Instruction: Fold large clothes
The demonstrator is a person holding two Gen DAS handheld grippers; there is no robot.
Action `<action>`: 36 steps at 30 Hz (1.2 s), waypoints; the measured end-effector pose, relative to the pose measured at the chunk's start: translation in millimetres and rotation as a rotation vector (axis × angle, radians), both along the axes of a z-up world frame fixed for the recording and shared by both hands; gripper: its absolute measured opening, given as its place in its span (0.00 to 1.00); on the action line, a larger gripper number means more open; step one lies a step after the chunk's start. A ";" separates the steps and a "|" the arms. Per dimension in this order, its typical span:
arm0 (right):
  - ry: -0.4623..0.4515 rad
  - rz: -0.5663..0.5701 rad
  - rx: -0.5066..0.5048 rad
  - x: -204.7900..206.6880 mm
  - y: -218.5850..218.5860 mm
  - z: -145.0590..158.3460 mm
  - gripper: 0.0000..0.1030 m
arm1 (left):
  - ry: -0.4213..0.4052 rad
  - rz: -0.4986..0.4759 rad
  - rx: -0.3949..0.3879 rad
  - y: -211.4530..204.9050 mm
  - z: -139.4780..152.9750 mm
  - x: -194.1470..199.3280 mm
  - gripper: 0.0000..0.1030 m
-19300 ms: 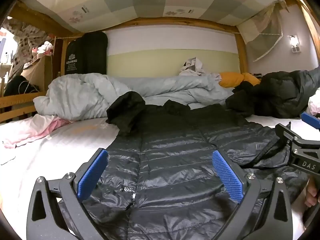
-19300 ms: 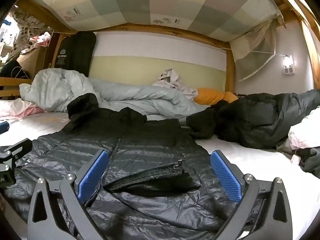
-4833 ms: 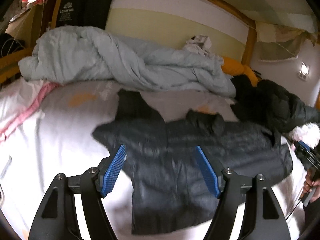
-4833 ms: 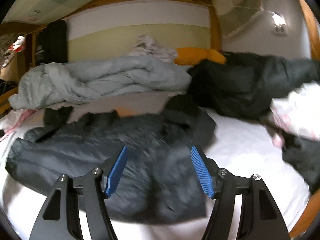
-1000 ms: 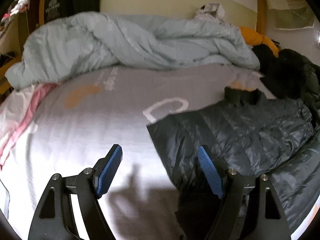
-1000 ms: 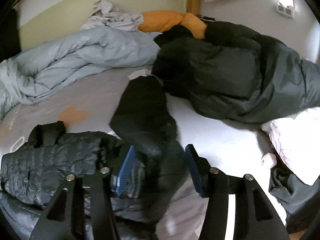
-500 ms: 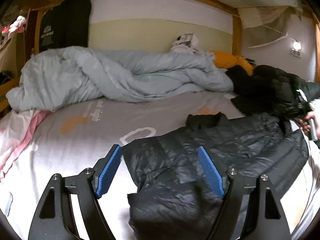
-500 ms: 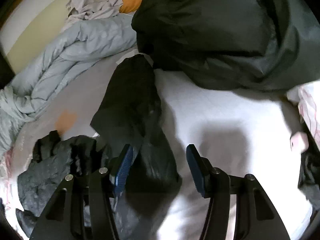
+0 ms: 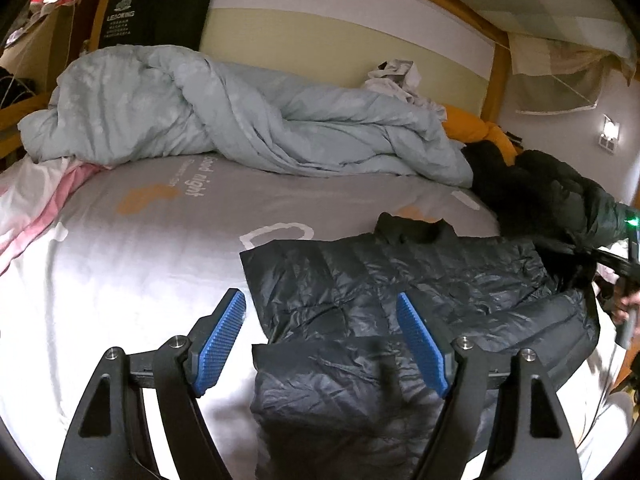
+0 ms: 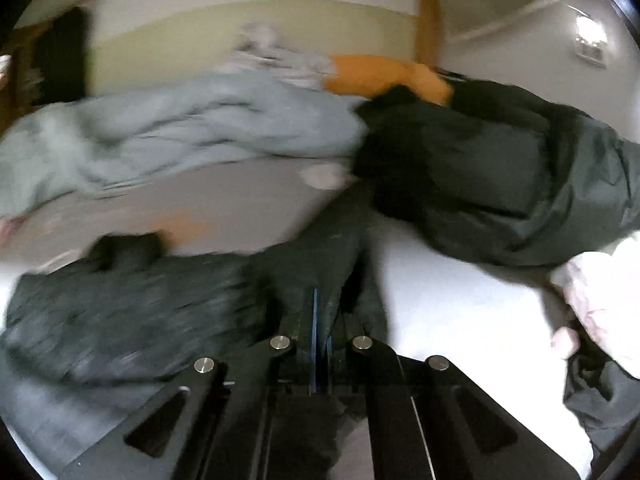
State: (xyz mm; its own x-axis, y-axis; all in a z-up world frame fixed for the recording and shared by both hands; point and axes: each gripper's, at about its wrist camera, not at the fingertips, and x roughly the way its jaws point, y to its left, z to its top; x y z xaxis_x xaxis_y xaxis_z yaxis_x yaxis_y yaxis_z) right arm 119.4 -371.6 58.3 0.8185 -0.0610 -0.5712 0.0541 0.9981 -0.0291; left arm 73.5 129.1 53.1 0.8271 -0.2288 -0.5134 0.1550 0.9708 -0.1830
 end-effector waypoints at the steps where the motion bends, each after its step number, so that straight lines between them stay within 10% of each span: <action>1: 0.016 0.044 -0.007 -8.9 6.7 -1.5 0.04 | -0.004 -0.005 0.001 -1.4 0.6 -1.8 0.74; 7: 0.177 0.164 -0.165 -34.1 38.6 -35.8 0.10 | -0.006 -0.044 0.007 -12.9 0.5 -5.9 0.74; 12: 0.117 0.113 -0.066 -38.6 21.0 -23.3 0.72 | 0.020 -0.038 0.013 -13.0 -7.3 0.2 0.74; 22: -0.002 -0.178 0.145 0.9 -64.5 23.6 0.77 | 0.055 -0.036 0.036 -15.4 -21.2 12.2 0.74; 26: 0.044 -0.364 0.397 42.8 -137.0 6.5 0.80 | 0.066 -0.037 0.054 -18.2 -27.2 15.7 0.74; 31: 0.132 -0.448 0.465 83.2 -174.1 -31.0 0.80 | 0.081 -0.026 0.056 -16.7 -31.8 25.9 0.74; 36: 0.238 -0.347 0.483 116.6 -170.1 -52.6 0.51 | 0.101 -0.013 0.045 -9.4 -37.4 34.0 0.74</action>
